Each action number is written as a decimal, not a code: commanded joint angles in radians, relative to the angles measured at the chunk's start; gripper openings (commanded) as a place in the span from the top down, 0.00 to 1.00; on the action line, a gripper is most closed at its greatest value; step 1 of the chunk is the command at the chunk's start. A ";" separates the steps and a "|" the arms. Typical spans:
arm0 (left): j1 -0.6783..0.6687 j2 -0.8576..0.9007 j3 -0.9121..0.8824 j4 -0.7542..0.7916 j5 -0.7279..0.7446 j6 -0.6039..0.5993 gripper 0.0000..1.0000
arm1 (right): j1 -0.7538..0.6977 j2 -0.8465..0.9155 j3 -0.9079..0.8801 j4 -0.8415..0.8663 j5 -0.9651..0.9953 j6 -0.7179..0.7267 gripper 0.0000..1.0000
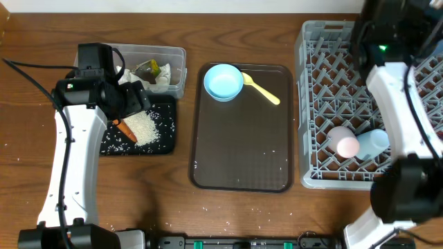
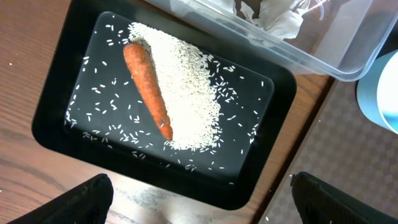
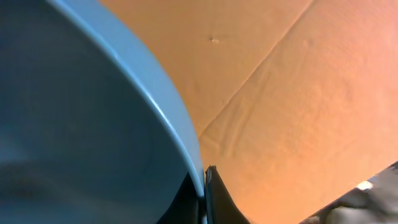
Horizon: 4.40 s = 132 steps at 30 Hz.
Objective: Sort waste into correct bins and load items into the dishwasher rack
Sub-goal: 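Place the blue plate upright in the back of the dish rack, then move the right gripper back toward the light-blue bowl, then grasp the light-blue bowl rim with the right gripper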
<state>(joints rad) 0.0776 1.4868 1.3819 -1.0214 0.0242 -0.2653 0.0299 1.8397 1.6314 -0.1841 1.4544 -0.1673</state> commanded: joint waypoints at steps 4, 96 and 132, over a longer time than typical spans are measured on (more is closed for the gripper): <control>0.005 0.008 0.000 -0.003 0.002 0.002 0.06 | -0.075 0.093 0.004 0.021 0.060 -0.095 0.99; 0.005 0.008 0.000 -0.003 0.002 0.002 0.04 | 0.466 0.337 -0.006 -0.286 -1.459 0.843 0.73; 0.005 0.008 0.000 -0.003 0.002 0.002 0.04 | 0.440 0.371 0.137 -0.599 -1.387 0.761 0.99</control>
<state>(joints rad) 0.0776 1.4868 1.3815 -1.0214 0.0242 -0.2653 0.4801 2.2303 1.7584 -0.7822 0.0452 0.5915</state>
